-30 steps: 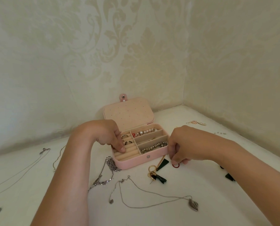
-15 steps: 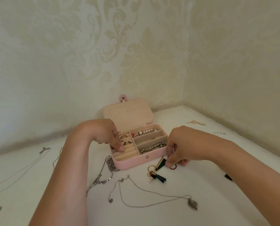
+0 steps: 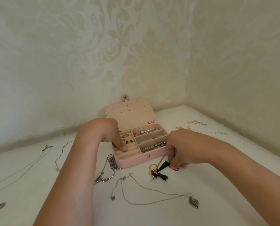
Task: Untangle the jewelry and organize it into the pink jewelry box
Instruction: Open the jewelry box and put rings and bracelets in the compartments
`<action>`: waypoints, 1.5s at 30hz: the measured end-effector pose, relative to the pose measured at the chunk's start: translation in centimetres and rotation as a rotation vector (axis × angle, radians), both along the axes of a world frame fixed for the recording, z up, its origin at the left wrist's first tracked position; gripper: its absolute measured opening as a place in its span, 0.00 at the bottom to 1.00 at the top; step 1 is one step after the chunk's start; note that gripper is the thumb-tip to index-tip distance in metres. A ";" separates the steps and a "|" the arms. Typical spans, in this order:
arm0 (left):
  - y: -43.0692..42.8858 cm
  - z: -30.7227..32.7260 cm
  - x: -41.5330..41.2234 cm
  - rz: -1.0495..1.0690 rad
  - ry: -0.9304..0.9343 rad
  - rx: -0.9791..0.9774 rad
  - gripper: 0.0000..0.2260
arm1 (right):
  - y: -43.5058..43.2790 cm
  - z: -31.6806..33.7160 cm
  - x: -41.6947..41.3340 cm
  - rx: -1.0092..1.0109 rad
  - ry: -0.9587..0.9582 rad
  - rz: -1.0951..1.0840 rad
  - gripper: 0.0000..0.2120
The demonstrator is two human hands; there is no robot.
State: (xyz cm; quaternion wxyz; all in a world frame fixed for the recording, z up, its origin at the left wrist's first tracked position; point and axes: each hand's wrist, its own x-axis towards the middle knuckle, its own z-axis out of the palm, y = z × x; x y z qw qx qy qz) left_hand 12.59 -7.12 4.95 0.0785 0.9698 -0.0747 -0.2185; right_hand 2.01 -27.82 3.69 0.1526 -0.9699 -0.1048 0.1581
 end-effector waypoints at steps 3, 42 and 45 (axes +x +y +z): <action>-0.1 0.0 -0.1 -0.004 -0.016 0.015 0.25 | 0.2 -0.1 -0.3 -0.069 0.012 0.007 0.01; 3.0 -5.5 -7.5 0.015 -0.758 -0.801 0.06 | 0.9 -0.9 1.5 0.858 -0.099 -0.110 0.06; 2.5 -6.4 -8.8 -0.123 -0.718 -0.734 0.05 | 1.8 -1.0 1.3 0.896 -0.108 -0.118 0.06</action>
